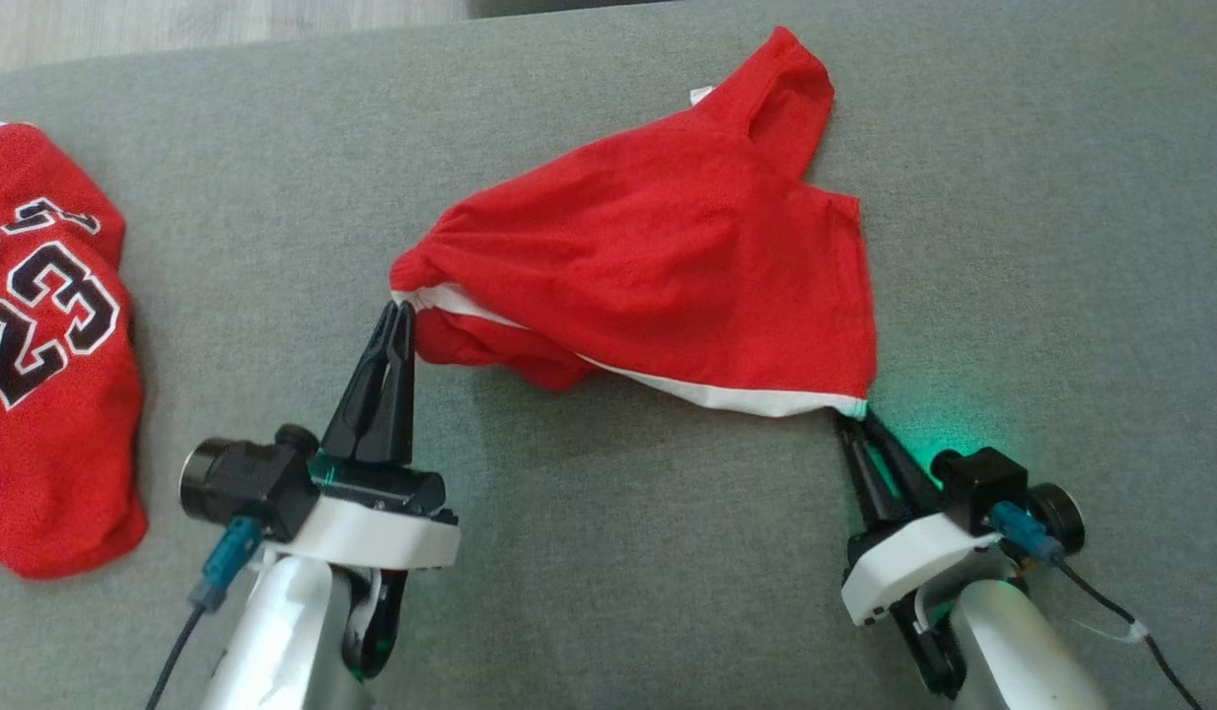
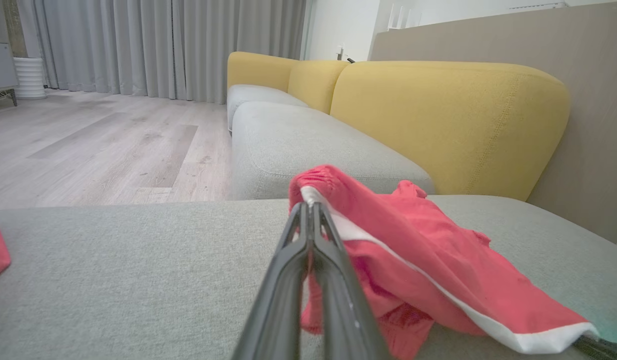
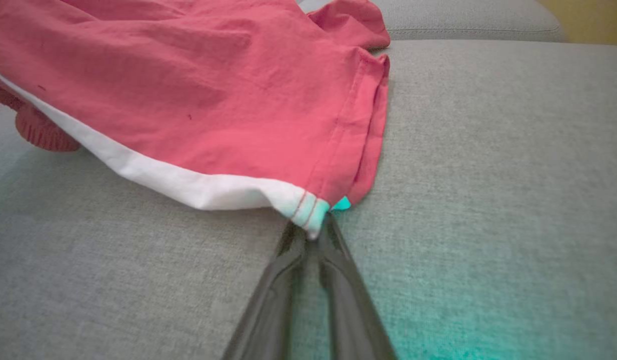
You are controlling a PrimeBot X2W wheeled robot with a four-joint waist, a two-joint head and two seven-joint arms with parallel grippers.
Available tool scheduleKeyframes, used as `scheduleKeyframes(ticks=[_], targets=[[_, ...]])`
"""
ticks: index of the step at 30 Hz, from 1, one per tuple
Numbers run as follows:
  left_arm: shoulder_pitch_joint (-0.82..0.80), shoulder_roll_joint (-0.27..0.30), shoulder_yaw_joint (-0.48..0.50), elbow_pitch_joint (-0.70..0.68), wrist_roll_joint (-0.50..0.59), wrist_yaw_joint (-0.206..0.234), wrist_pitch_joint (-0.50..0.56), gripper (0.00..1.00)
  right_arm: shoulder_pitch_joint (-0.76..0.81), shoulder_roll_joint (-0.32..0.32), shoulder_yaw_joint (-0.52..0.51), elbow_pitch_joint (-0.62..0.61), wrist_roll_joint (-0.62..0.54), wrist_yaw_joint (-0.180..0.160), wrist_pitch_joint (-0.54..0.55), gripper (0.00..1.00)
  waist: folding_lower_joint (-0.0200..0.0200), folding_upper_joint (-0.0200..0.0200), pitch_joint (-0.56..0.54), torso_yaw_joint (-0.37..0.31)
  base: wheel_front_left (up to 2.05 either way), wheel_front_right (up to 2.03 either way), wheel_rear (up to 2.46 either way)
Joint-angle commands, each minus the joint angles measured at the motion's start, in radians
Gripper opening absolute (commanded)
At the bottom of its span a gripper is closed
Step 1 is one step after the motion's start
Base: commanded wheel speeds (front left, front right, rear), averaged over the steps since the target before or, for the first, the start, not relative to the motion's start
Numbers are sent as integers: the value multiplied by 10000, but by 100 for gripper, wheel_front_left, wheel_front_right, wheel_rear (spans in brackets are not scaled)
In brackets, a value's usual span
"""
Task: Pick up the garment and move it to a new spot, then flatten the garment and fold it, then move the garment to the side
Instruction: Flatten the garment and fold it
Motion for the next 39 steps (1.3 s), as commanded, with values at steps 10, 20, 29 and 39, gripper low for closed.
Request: scheduleKeyframes(ticks=[10, 20, 29, 39], targets=[[-215, 229, 574, -792, 64, -56, -63, 0, 55, 25, 83, -1106, -301, 67, -38, 0, -1, 0, -428, -436, 0, 0, 0], [-285, 1460, 421, -2849, -65, -57, -63, 0, 13, 15, -870, -4306, -603, 67, -38, 0, -1, 0, -838, -1373, 0, 0, 0], [-2978, 3312, -776, -4701, -768, -57, 982, 0, -1362, -1138, -1466, -6457, -468, 67, -38, 0, -1, 0, -501, -1627, 0, 0, 0], [-8414, 4187, -2566, -3034, -2457, -57, 1935, 0, -5938, -3373, -1015, -4504, 1230, 67, 234, 0, -1, 0, 1463, -1480, 0, 0, 0]])
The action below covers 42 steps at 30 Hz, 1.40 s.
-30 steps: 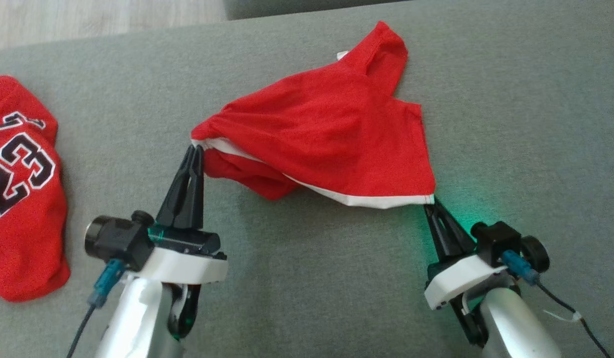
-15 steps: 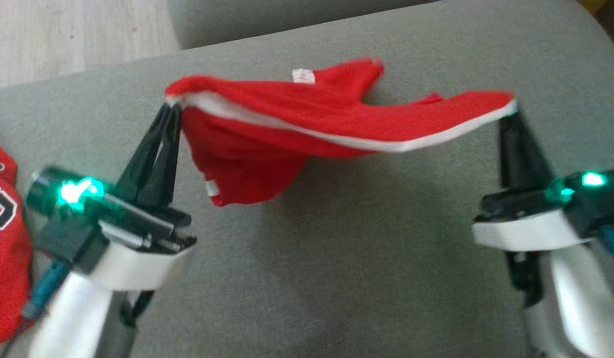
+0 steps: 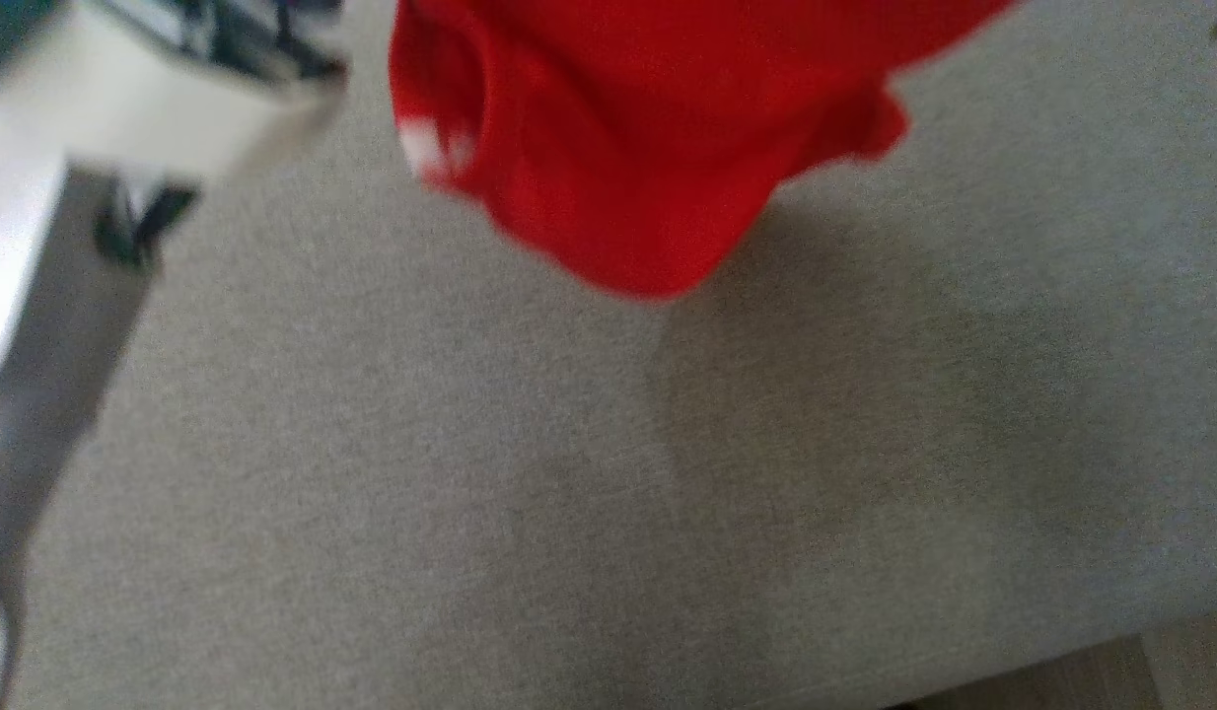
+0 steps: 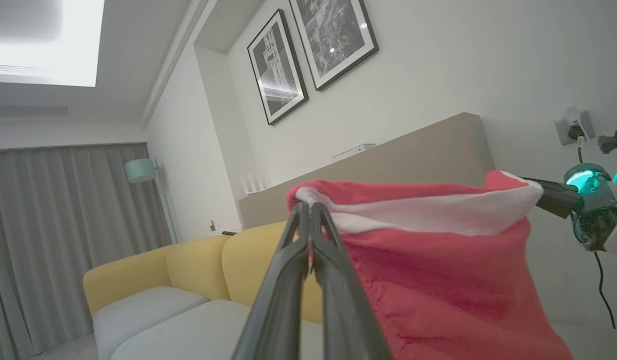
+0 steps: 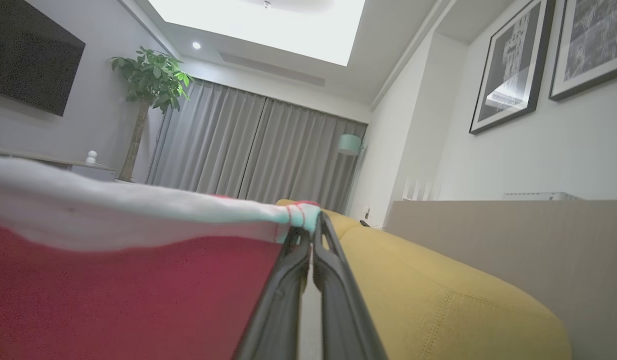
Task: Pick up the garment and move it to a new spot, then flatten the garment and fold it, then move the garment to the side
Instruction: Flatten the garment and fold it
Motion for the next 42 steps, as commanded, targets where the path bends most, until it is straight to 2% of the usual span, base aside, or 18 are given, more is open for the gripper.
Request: scheduleKeyframes(ticks=[1, 8, 13, 18, 23, 28, 29, 33, 36, 39, 42], targets=[[-1019, 370, 220, 51, -122, 16, -58, 0, -561, -175, 121, 29, 288, 67, 51, 0, -2, 0, 798, 168, 0, 0, 0], [-4183, -126, -791, 2341, -153, 16, -1425, 0, -3194, -701, -265, 1481, 634, 67, -183, 0, -2, 0, 1774, 480, 0, 0, 0], [-4076, -29, -1194, 2548, -415, 16, -1910, 0, -3251, -669, -966, 990, 441, 67, -222, 0, -2, 0, 1911, 553, 0, 0, 0], [-1689, 230, -1340, 1628, -474, 16, -1970, 0, -1072, -402, -1682, -334, -14, 67, -225, 0, -2, 0, 1752, 636, 0, 0, 0], [1883, 330, -1692, 1048, 253, 69, -1973, 0, 2276, 474, -2295, -1589, -563, 67, -226, 0, -2, 0, 1275, 436, 0, 0, 0], [5393, 308, -2243, 809, 488, 183, -1974, 0, 5557, 1449, -2843, -2521, -897, 67, -226, 0, -2, 0, 634, 55, 0, 0, 0], [5393, 308, -2243, 809, 488, 183, -1974, 0, 5557, 1449, -2843, -2521, -897, 67, -226, 0, -2, 0, 634, 55, 0, 0, 0], [7307, 475, -2624, 609, 467, 318, -1975, 0, 7641, 1728, -3321, -3165, -987, 67, -227, 0, -2, 0, 198, -114, 0, 0, 0], [8068, 716, -2792, 313, 373, 445, -1964, 0, 8772, 1801, -3702, -3647, -1074, 67, -227, 0, -2, 0, 16, -183, 0, 0, 0], [8320, 863, -2663, -217, 198, 643, -1921, 0, 9296, 1750, -3863, -4095, -1117, 67, -64, 0, -2, 0, -89, -237, 0, 0, 0], [8210, 728, -2440, -674, -191, 710, -1822, 0, 9111, 1644, -3949, -4191, -1044, 67, 372, 0, -2, 0, -160, -189, 0, 0, 0]])
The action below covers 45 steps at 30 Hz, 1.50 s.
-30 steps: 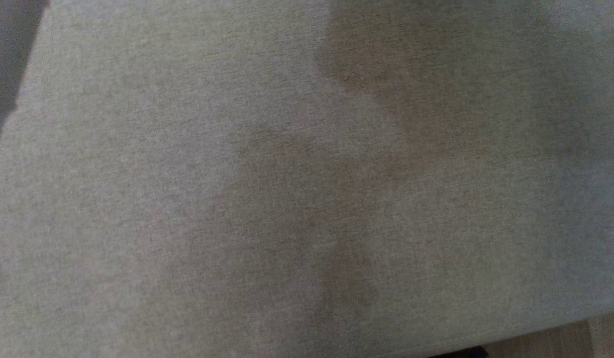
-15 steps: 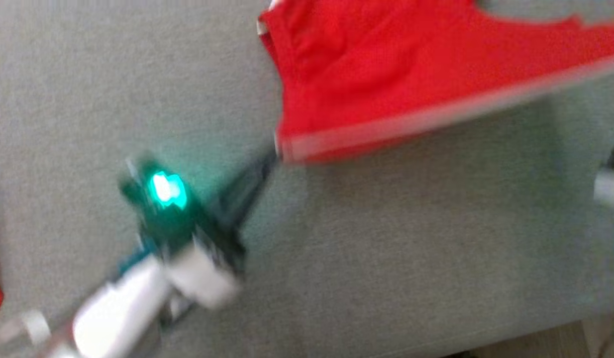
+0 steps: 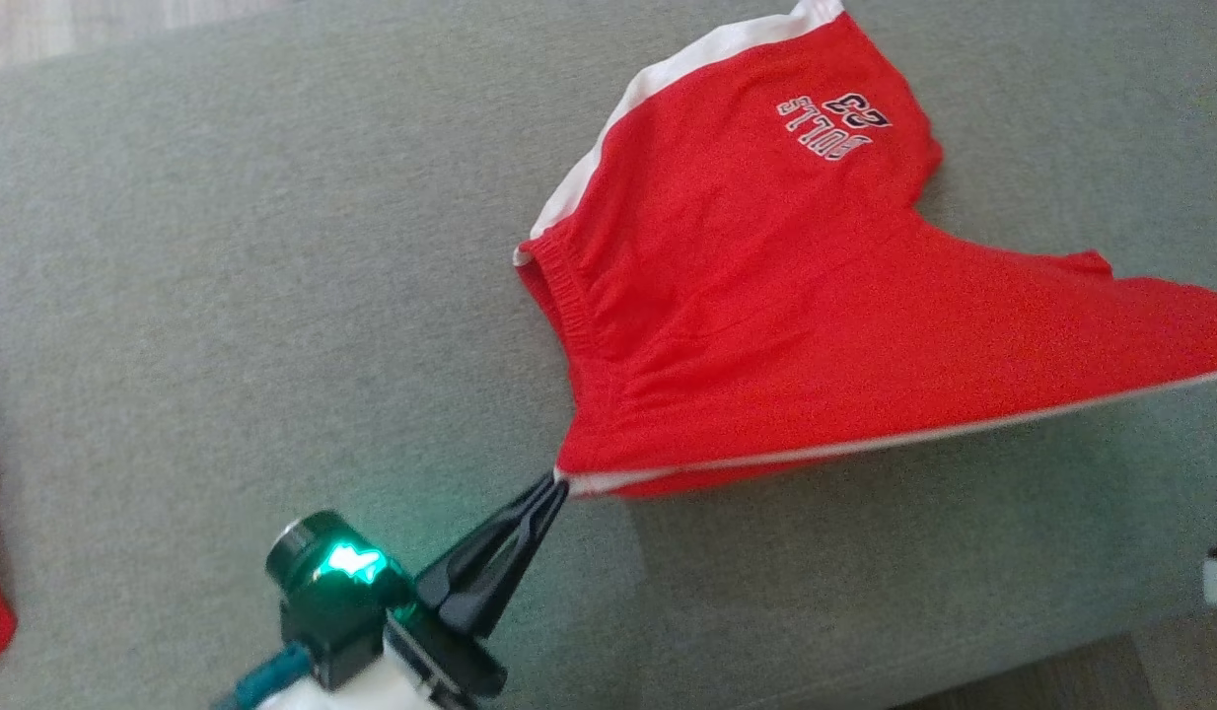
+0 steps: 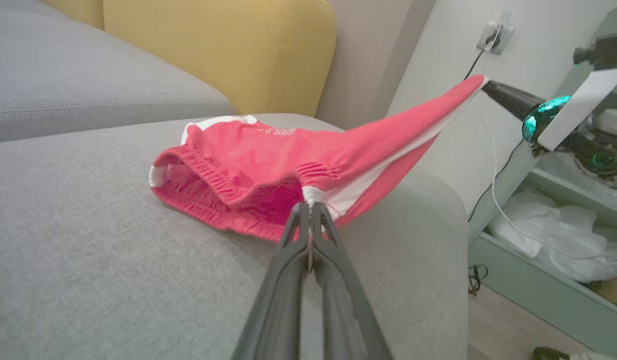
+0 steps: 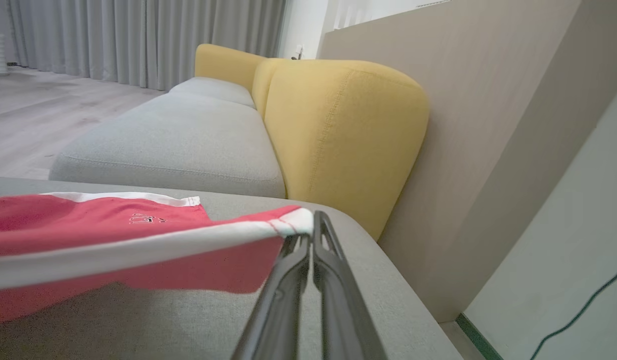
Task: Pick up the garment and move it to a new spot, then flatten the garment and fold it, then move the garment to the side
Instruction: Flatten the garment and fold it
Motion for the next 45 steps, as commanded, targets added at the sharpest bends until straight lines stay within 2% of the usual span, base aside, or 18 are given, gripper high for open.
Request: scheduleKeyframes(ticks=[1, 5, 8, 10, 11, 15, 22, 29, 30, 31, 32, 33, 34, 38, 41, 45], targets=[[-404, 81, 505, -371, -271, 54, 58, 0, -497, -404, 3, -265, 76, 65, 264, 0, 2, -1, 8, 87, 0, 0, 0], [-1295, -410, 734, -341, -759, -24, 524, 0, -1747, -812, 370, 420, 206, 65, 1137, 0, 2, -1, 239, 368, 0, 0, 0], [-2127, -844, 927, -12, -1033, 41, 1015, 0, -3036, -1421, 1009, 1313, 270, 65, 1640, 0, 2, -1, 577, 575, 0, 0, 0], [-2630, -1133, 1062, 265, -1228, 143, 1352, 0, -3947, -1808, 1545, 2037, 372, 65, 1972, 0, 2, -1, 821, 712, 0, 0, 0], [-3137, -1409, 1172, 509, -1378, 180, 1585, 0, -4863, -2212, 2063, 2863, 482, 65, 2209, 0, 2, -1, 1078, 888, 0, 0, 0], [-4102, -1805, 1277, 1146, -1490, 219, 2032, 0, -6644, -2871, 3053, 4511, 699, 65, 2468, 0, 2, -1, 1607, 1252, 0, 0, 0], [-5201, -2234, 1416, 1961, -1292, 498, 2219, 0, -9182, -3243, 4491, 6974, 885, 65, 2486, 0, 2, -1, 2259, 1745, 0, 0, 0], [-5555, -2459, 1280, 2365, -1376, 256, 2202, 0, -10711, -3143, 5488, 8810, 945, 65, 2069, 0, 2, -1, 2520, 2076, 0, 0, 0], [-5582, -2491, 1264, 2414, -1389, 231, 2181, 0, -10867, -3087, 5597, 8996, 991, 65, 1940, 46, 2, -1, 2530, 2095, 0, 0, 0], [-5582, -2491, 1264, 2414, -1389, 231, 2181, 0, -10867, -3087, 5597, 8996, 991, 65, 1940, 46, 2, -1, 2530, 2095, 0, 0, 0], [-5603, -2522, 1261, 2458, -1395, 222, 2137, 10, -10999, -3034, 5668, 9173, 1070, 65, 1792, 100, 2, -1, 2527, 2113, 0, 0, 0], [-5616, -2547, 1263, 2497, -1370, 232, 2055, 75, -11107, -2990, 5700, 9327, 1146, 65, 1602, 100, 2, -1, 2510, 2128, 0, 0, 0], [-5598, -2584, 1284, 2541, -1357, 268, 1943, 100, -11171, -2934, 5737, 9455, 1240, 65, 1388, 100, 2, -1, 2466, 2138, 0, 0, 0], [-5341, -2566, 1326, 2668, -908, 734, 1262, 100, -11071, -2772, 5888, 9883, 2029, 65, 805, 100, 2, -1, 2163, 2108, 0, 0, 0], [-4869, -2562, 1330, 2726, -329, 1432, 520, 100, -10695, -2832, 6046, 10007, 2814, 65, 694, 100, 2, -1, 1893, 2092, 0, 0, 0], [-3989, -2773, 1593, 2455, 313, 2461, -66, 100, -9900, -3163, 6360, 10015, 4034, 65, 1132, 100, 2, -1, 1588, 2265, 0, 0, 0]])
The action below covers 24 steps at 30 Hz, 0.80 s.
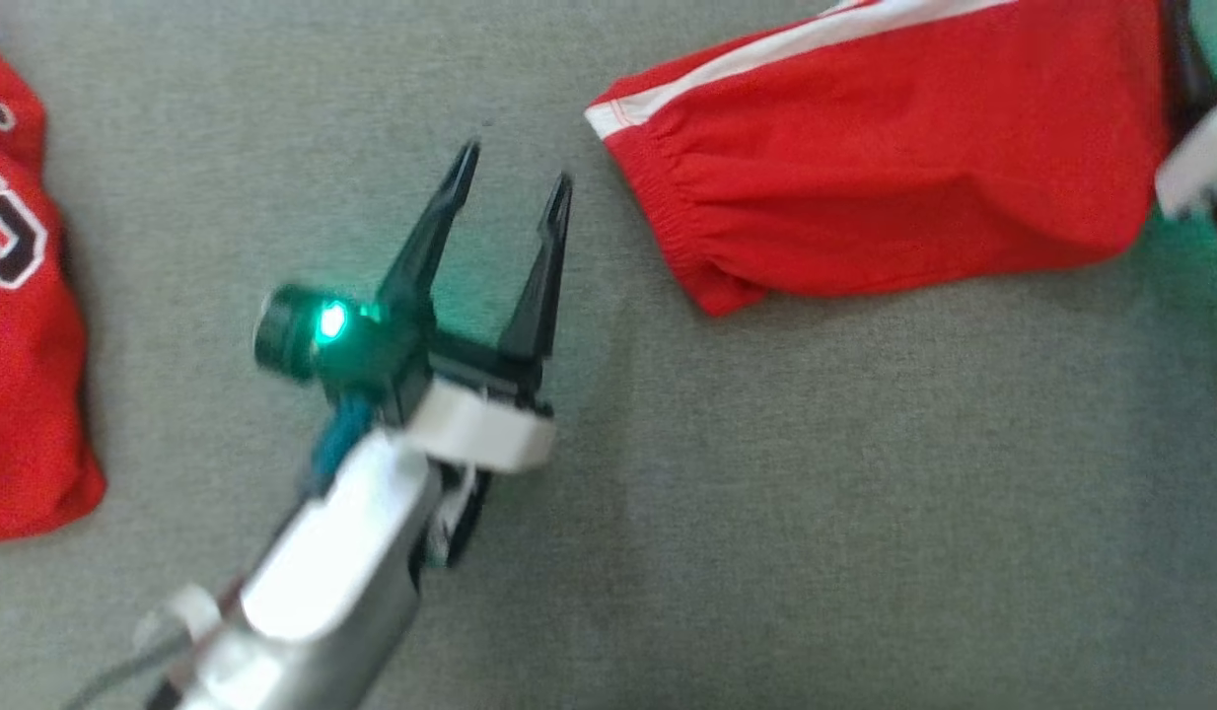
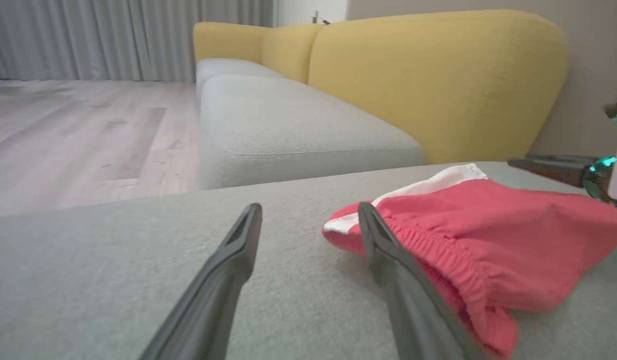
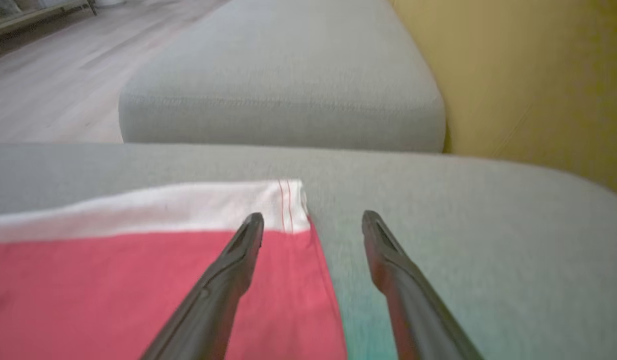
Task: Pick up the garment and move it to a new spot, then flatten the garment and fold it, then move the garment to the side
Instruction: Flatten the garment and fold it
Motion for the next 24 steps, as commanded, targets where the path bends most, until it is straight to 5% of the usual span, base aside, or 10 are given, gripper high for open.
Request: scheduleKeyframes(ticks=[1, 5, 11, 13, 24], targets=[[113, 52, 465, -438, 153, 164, -92, 100, 379, -286, 107, -175, 253, 65, 95, 100, 2, 0, -131, 161, 0, 0, 0], [1091, -355, 1087, -1542, 917, 690, -127, 100, 983, -733, 136, -71, 1386, 65, 680, 100, 2, 0, -247, 571, 0, 0, 0], [2309, -930, 1700, -2396, 1655, 512, -131, 100, 1523, -1124, 381, 232, 2715, 65, 1866, 100, 2, 0, -248, 1156, 0, 0, 0], [2543, -1051, 1876, -2472, 1804, 348, -131, 100, 1634, -1112, 402, 248, 3191, 65, 2239, 0, 2, 0, -261, 1210, 0, 0, 0], [3023, -1342, 2904, -2518, 2508, -408, -133, 100, 1945, -2129, 591, -73, 3720, 65, 1534, 0, 2, 0, -635, 343, 0, 0, 0]])
